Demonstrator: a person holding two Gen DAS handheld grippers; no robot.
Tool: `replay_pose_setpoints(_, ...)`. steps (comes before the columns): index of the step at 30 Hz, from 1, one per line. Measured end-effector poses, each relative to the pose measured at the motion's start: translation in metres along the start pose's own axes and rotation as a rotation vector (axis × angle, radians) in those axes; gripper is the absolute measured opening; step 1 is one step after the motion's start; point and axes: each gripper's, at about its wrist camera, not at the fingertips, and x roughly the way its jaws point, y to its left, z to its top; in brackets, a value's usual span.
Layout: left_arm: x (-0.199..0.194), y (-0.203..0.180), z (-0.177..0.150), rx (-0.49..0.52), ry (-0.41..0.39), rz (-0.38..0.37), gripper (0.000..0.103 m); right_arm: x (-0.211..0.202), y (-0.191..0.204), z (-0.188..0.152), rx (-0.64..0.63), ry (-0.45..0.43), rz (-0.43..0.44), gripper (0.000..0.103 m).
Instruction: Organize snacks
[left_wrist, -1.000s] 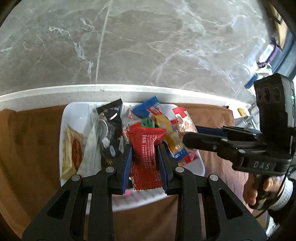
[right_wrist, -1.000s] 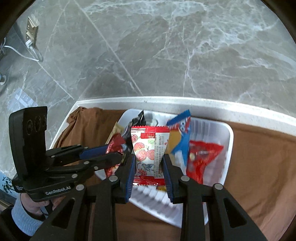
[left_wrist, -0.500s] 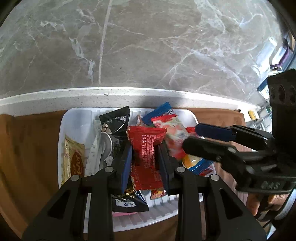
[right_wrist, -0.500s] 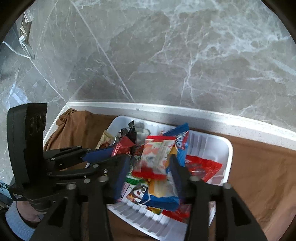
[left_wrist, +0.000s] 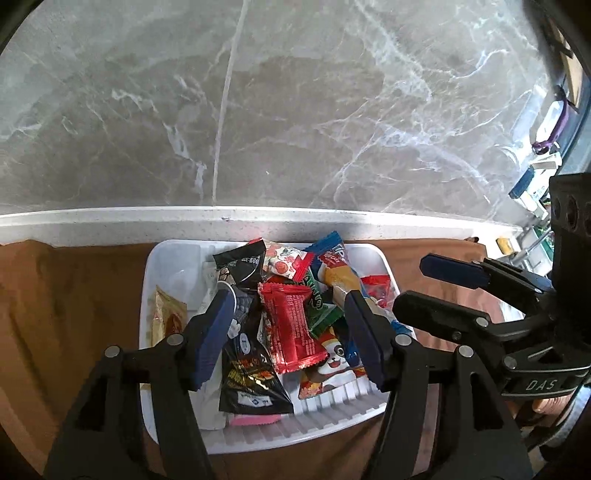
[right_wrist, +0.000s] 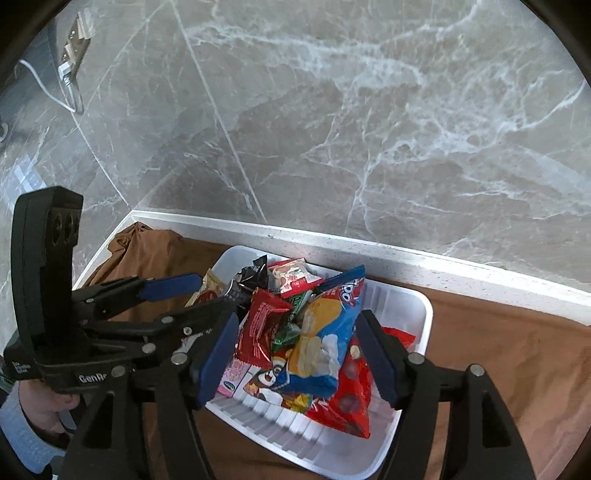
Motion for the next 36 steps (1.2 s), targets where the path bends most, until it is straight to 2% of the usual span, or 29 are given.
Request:
replay_pose_setpoints(7, -0.035, -0.009, -0.009, 0.011, -0.054, 0.018, 0.061, -0.021, 0.009, -0.012, -0.034, -0.031, -0.053, 0.072)
replay_pose_setpoints(15, -0.071, -0.030, -0.025, 0.048, -0.092, 0.050, 0.061, -0.062, 0.022, -0.025, -0.075, -0.109, -0.122, 0.081)
replay_pose_setpoints(36, -0.152, -0.092, -0.060, 0.137, -0.169, 0.060, 0.061, -0.159, 0.045, -0.056, -0.090, -0.268, -0.218, 0.093)
